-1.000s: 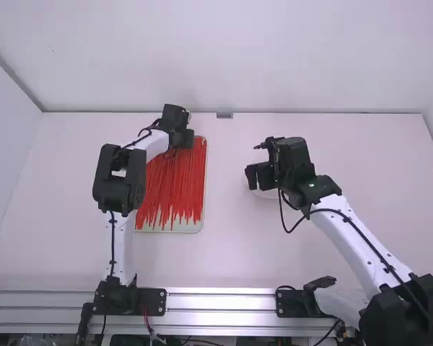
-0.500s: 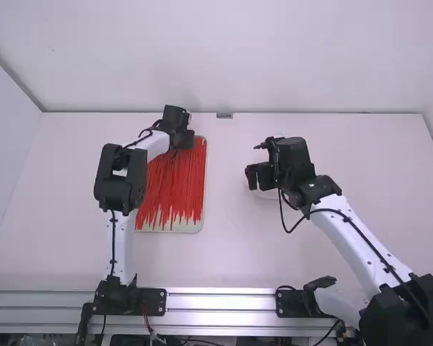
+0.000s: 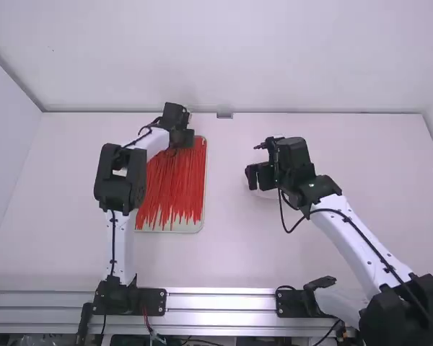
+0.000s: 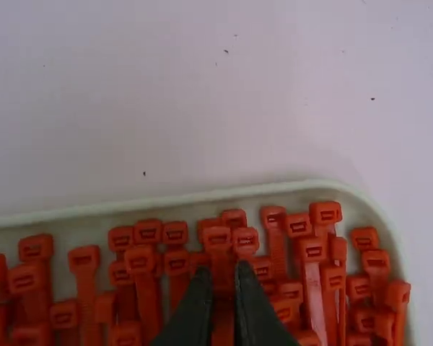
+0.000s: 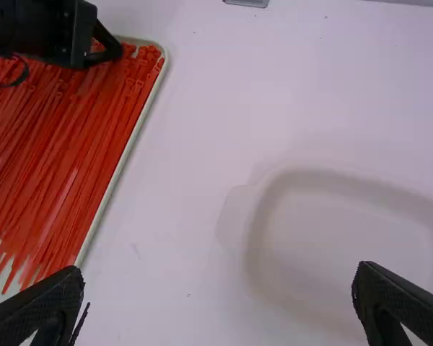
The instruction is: Fasten the cable tie
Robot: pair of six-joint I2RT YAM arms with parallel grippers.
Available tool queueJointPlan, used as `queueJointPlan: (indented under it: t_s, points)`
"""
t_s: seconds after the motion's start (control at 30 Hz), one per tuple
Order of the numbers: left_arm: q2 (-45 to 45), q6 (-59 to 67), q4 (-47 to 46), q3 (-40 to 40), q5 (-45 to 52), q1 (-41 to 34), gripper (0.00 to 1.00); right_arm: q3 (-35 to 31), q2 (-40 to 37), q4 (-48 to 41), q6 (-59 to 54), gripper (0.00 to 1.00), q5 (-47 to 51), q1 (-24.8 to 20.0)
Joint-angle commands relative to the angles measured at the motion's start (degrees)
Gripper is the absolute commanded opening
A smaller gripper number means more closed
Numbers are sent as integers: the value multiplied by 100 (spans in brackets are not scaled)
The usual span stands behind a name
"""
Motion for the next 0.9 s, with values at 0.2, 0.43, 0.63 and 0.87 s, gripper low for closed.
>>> queueJointPlan:
  t_s: [0.2, 0.43, 0.63, 0.87]
  points:
    - [-890, -79, -640, 446, -144, -39, 2, 170, 28, 103, 46, 99, 24, 17]
    - [-2223, -81, -894, -98, -201, -39, 2, 170, 28, 317, 140, 99, -219, 9]
    - [-3823, -168, -623, -1423, -575, -125, 2, 170, 28, 664, 144, 100, -608, 138]
    - [-5324, -756, 208, -3005, -570, -310, 2, 170, 28, 1060, 146, 100, -1272, 389]
